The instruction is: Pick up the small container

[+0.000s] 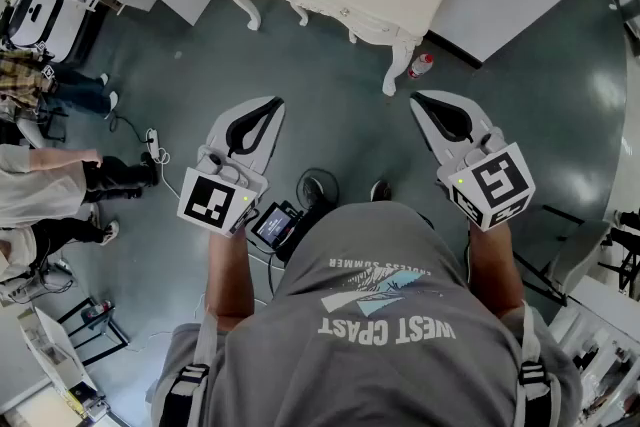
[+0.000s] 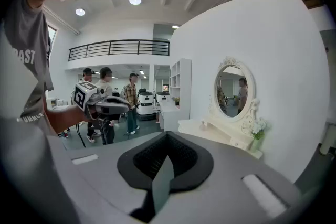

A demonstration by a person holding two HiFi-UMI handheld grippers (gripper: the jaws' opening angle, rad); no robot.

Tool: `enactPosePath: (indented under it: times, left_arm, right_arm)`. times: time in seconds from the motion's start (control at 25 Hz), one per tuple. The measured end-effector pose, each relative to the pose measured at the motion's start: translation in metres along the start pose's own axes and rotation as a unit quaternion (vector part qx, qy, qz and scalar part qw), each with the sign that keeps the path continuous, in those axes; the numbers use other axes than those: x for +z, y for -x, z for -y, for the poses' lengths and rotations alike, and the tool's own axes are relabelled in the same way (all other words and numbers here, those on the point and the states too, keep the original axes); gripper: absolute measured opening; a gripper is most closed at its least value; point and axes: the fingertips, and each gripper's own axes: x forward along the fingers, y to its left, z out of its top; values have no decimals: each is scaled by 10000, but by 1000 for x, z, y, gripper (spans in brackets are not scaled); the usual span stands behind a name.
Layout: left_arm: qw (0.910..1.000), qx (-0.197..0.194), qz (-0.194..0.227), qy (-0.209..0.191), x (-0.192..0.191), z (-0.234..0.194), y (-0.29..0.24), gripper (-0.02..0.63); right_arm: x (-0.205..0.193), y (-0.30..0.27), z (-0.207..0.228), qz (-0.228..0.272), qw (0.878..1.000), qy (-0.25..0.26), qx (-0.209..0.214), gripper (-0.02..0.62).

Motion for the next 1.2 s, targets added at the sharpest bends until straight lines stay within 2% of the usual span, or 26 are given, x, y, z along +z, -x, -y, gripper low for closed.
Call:
enactPosePath:
  times: [0.52,0.92,1.2]
  left_arm:
    - [9998,-183,0,49,-21,-64,20,3]
    - [9996,-286,-2,87,-41,-121,56,3]
    - [9986,-442,-145,259,-63,-145,58,3]
  right_arm:
    - [18,-57,-23,-39,9998,-88,-197,0]
    - [45,-114,-51,207,9983,-424,-328,2]
    - [48,-152,-59,52,9986,-433,-286,2]
